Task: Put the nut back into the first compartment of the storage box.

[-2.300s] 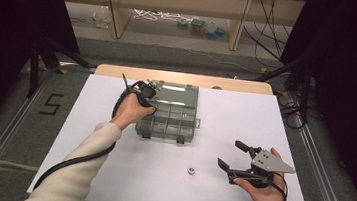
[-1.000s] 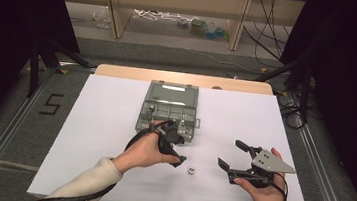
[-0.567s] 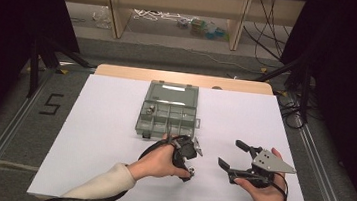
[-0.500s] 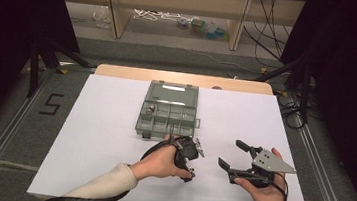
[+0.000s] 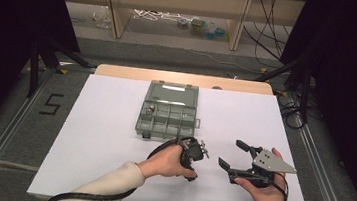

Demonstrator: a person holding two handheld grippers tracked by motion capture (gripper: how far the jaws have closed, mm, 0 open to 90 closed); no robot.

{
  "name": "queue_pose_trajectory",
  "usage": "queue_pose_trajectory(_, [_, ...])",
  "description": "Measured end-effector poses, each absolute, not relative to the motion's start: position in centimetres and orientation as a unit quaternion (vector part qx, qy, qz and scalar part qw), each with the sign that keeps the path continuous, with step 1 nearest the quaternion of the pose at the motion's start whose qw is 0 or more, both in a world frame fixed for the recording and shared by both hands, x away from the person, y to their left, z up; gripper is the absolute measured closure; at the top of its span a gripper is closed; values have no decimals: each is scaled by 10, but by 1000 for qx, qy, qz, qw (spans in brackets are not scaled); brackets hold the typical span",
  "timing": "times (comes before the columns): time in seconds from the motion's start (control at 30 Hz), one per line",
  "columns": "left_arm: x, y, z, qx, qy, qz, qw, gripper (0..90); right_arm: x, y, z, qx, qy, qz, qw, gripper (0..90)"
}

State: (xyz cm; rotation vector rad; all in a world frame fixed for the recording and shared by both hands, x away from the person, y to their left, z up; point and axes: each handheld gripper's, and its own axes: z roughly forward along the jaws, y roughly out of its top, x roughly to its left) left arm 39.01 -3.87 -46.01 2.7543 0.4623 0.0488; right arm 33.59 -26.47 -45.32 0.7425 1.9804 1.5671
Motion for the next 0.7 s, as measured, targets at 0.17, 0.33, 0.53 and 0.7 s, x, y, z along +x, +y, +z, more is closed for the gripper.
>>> queue_pose_trajectory(0.17, [391, -40, -460, 971, 168, 19, 167, 496, 335, -265, -453, 277, 734, 574, 235, 158])
queue_pose_trajectory(0.33, [391, -40, -460, 971, 175, 24, 162, 555, 334, -266, -453, 278, 736, 569, 237, 158])
queue_pose_trajectory(0.53, [388, -40, -459, 971, 175, 23, 162, 663, 334, -266, -453, 278, 737, 569, 237, 158])
queue_pose_trajectory(0.7, [387, -40, -459, 970, 178, 27, 164, 674, 334, -266, -453, 277, 737, 569, 239, 158])
